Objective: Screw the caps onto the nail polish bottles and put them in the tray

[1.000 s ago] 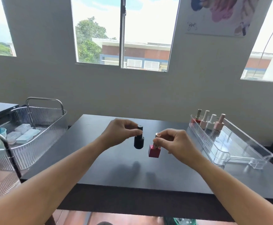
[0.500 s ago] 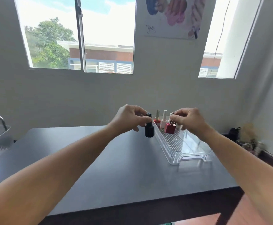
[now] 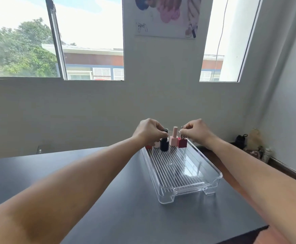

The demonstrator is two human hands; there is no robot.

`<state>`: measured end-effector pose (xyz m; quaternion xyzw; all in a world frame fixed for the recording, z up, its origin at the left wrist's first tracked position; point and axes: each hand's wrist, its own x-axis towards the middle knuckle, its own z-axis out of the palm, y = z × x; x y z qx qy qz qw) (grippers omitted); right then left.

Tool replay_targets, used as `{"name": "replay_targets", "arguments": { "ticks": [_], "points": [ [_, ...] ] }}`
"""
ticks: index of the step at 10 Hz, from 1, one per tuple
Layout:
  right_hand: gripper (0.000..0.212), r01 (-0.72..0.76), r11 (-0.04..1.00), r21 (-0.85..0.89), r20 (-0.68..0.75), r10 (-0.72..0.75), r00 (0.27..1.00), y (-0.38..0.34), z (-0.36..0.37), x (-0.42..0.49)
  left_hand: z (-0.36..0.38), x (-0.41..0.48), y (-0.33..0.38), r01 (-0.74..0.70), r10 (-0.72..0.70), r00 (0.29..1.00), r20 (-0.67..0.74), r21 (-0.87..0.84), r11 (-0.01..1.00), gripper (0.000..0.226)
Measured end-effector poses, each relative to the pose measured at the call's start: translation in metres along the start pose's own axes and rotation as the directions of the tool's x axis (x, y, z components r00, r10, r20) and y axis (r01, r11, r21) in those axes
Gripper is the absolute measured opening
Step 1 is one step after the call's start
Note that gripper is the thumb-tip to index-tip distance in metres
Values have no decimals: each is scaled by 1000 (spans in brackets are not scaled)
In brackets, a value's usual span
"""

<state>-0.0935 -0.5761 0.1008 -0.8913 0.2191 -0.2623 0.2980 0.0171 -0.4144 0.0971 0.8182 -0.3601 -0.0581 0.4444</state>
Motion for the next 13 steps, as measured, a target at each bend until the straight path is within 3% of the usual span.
{"name": "replay_targets", "arguments": {
  "ticks": [2, 5, 6, 7, 11, 13],
  "points": [
    [6, 2, 997, -82, 39, 1, 999, 18, 21, 20, 26, 24, -12, 32, -32, 999, 3, 51, 998, 17],
    [11, 12, 992, -126, 61, -5, 998, 33, 32, 32, 42, 36, -20, 42, -42, 999, 1, 74, 996, 13],
    [2, 11, 990, -137, 59, -3, 998, 37, 33, 32, 43, 36, -20, 39, -38, 999, -12, 73, 997, 10],
    [13, 21, 988, -154, 49, -14, 999, 38, 33, 31, 44, 36, -20, 31, -30, 999, -16, 85, 996, 10],
    [12, -4, 987, -163, 51, 12, 999, 35, 31, 27, 40, 28, -19, 17, -16, 1000, -16, 79, 997, 10],
    [22, -18, 990, -140, -19, 16, 1000, 26, 24, 18, 15, 12, -19, 31, -21, 996, -92, 107, 994, 13]
  ]
}}
